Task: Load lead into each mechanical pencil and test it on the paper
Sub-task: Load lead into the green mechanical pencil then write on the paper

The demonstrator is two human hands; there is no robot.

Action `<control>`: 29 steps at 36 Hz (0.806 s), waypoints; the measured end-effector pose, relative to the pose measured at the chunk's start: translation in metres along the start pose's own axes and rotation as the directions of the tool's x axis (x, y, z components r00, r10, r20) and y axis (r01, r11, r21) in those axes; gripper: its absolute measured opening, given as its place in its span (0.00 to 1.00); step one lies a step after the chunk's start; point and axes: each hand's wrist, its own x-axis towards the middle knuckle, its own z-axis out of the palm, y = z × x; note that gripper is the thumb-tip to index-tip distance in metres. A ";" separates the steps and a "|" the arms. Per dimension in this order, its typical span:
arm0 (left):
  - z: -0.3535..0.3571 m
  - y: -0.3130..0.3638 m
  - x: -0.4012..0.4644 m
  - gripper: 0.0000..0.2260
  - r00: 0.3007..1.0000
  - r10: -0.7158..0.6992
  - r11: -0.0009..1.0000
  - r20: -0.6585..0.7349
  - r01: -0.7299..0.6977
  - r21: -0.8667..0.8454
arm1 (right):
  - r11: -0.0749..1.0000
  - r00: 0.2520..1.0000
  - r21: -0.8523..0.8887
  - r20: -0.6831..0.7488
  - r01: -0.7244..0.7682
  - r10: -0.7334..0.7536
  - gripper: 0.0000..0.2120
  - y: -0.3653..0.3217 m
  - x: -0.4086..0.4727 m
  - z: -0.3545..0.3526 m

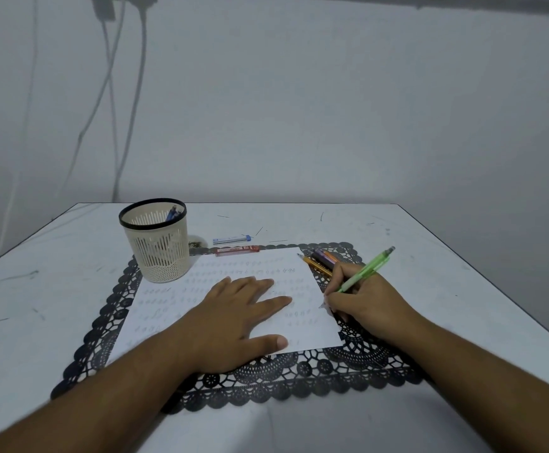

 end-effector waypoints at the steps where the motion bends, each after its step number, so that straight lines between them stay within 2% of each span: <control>1: 0.000 0.000 0.000 0.31 1.000 0.001 1.000 0.000 -0.001 -0.001 | 1.000 1.000 0.001 -0.006 0.004 -0.004 0.07 0.000 -0.001 -0.001; 29: -0.002 0.002 -0.001 0.30 1.000 -0.004 1.000 -0.006 0.004 -0.003 | 0.998 1.000 -0.068 -0.004 -0.014 0.014 0.09 -0.001 -0.001 0.002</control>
